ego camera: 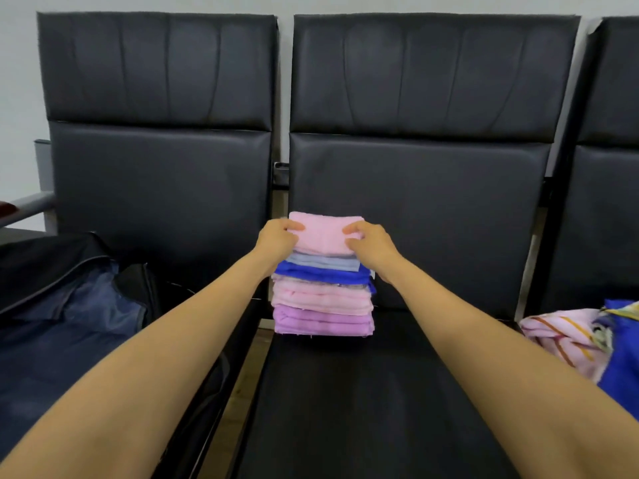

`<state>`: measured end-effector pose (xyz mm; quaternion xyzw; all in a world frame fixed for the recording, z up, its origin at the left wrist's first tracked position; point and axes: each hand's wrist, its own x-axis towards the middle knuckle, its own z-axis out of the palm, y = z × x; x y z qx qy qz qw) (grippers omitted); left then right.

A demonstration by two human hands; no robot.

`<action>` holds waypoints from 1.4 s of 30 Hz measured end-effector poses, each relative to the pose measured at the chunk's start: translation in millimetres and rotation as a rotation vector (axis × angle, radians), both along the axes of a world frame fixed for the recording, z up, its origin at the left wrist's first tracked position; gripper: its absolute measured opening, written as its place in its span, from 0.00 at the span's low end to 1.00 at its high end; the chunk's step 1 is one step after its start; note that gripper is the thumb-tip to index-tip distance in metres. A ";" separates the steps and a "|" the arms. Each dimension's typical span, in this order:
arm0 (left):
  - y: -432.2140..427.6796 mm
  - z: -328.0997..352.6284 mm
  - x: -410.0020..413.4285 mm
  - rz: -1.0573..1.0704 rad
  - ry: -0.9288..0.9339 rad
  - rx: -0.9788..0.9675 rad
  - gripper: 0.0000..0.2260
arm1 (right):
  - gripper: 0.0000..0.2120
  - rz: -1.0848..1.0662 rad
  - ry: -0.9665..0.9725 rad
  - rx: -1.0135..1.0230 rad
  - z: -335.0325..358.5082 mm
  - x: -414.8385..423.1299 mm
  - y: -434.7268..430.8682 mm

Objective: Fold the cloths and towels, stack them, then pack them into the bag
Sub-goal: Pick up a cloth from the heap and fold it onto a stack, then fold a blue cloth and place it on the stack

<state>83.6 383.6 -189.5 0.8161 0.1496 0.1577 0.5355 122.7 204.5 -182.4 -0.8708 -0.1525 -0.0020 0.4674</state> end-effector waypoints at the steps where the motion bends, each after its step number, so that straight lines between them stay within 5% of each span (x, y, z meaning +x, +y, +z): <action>1: 0.9 -6.7 1.9 0.003 0.049 0.032 0.18 | 0.14 -0.003 0.018 -0.058 -7.0 3.3 2.9; 6: -0.3 -18.6 -3.6 -0.015 0.093 0.076 0.15 | 0.16 -0.015 0.023 -0.095 -23.0 3.9 -1.0; 12: -32.4 -7.1 -40.7 0.045 -0.156 0.264 0.11 | 0.16 -0.021 -0.008 0.106 -11.8 -35.0 -41.3; 26: -283.2 -36.1 -111.0 -0.536 0.076 0.034 0.07 | 0.07 -0.548 0.005 0.217 -31.1 -157.1 -290.5; 33: -404.5 -69.7 -113.7 -0.745 0.221 -0.052 0.12 | 0.13 -0.842 0.048 -0.017 -66.6 -160.3 -400.3; 42: -495.5 -82.0 -59.9 -0.750 0.214 -0.225 0.27 | 0.25 -0.819 0.021 0.233 -74.0 -132.2 -437.7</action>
